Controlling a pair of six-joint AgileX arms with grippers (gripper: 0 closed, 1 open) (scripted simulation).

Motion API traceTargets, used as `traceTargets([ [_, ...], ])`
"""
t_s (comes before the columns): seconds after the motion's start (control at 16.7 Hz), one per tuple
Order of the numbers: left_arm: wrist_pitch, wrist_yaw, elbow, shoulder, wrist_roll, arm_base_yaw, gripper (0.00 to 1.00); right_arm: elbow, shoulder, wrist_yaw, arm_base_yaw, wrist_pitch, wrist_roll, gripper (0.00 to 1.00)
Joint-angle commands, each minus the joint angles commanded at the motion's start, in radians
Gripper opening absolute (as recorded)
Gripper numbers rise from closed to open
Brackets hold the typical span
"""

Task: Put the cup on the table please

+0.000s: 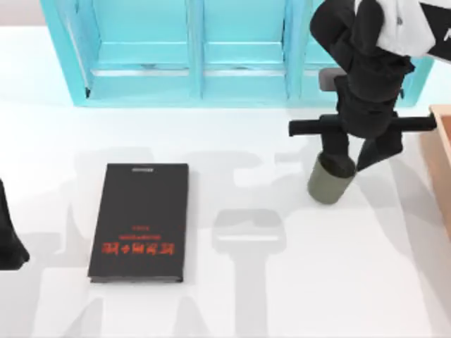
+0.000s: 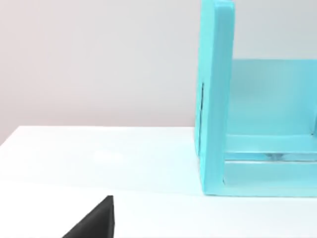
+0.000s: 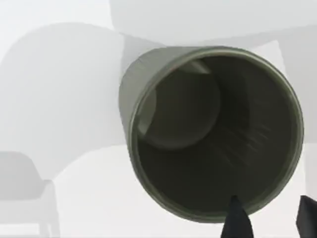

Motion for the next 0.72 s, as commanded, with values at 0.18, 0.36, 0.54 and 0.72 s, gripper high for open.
traceTargets([
  [0.18,0.000,0.000,0.000,0.000,0.000,0.000,1.00,0.000,0.000,0.000,0.000,0.000,0.000,0.75],
  [0.36,0.000,0.000,0.000,0.000,0.000,0.000,1.00,0.000,0.000,0.000,0.000,0.000,0.000,0.98],
  [0.54,0.000,0.000,0.000,0.000,0.000,0.000,1.00,0.000,0.000,0.000,0.000,0.000,0.000,1.00],
  [0.72,0.000,0.000,0.000,0.000,0.000,0.000,1.00,0.000,0.000,0.000,0.000,0.000,0.000,1.00],
])
